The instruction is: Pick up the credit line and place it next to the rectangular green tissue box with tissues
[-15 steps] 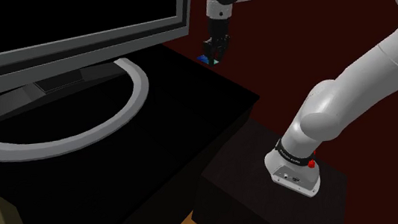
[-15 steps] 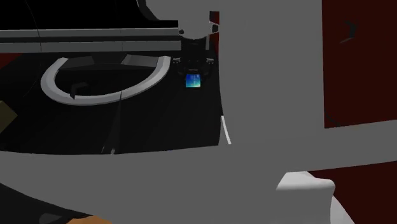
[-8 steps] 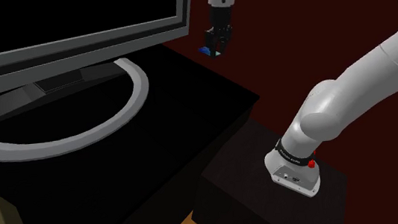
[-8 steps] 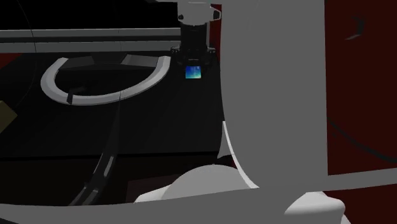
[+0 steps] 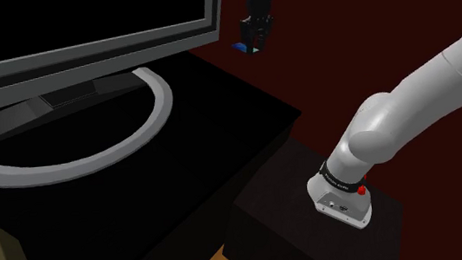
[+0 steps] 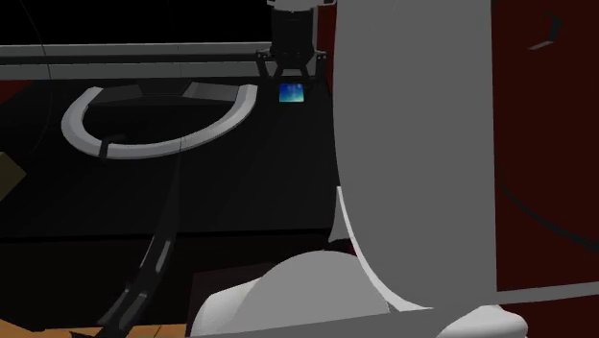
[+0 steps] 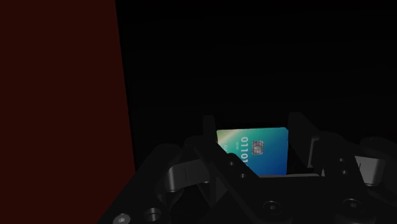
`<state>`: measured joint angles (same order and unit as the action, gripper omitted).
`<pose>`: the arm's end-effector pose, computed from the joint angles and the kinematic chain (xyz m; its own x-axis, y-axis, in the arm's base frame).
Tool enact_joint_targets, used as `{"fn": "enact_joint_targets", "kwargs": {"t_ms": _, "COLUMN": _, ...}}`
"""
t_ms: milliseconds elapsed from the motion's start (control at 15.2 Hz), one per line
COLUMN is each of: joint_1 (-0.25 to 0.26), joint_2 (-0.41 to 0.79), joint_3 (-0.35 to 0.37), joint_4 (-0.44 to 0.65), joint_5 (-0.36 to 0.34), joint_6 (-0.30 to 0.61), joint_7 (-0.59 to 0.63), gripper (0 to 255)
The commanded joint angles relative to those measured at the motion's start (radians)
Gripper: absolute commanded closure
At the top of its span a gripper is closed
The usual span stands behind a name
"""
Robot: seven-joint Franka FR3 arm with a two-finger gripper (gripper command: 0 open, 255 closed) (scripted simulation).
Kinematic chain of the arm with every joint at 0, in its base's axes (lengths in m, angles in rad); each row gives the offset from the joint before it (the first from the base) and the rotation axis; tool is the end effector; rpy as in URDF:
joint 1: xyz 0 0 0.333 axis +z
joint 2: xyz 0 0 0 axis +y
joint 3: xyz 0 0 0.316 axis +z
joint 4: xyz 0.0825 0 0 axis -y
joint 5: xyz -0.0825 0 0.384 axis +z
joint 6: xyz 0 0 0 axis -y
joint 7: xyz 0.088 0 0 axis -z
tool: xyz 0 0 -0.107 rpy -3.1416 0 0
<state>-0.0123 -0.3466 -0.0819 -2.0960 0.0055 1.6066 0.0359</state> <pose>0.4327 -0.0443 0.5522 0.9822 -0.1202 -0.1444 -0.1255 -0.9917 -0.0280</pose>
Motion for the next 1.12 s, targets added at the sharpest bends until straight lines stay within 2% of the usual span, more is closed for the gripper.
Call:
{"fn": "enact_joint_targets", "kwargs": {"t_ms": 0, "joint_1": 0.001, "joint_2": 0.006, "joint_3": 0.002, "joint_4": 0.033, "joint_5": 0.001, "joint_6": -0.028, "joint_7": 0.003, "gripper": 255}}
{"fn": "enact_joint_targets", "kwargs": {"t_ms": 528, "joint_1": 0.070, "joint_2": -0.005, "joint_3": 0.117, "joint_4": 0.022, "joint_5": 0.065, "joint_6": -0.020, "joint_7": 0.171, "gripper": 255}}
{"fn": "enact_joint_targets", "kwargs": {"t_ms": 1056, "joint_1": 0.146, "joint_2": 0.048, "joint_3": 0.248, "joint_4": 0.074, "joint_5": 0.127, "joint_6": -0.002, "joint_7": 0.365, "gripper": 255}}
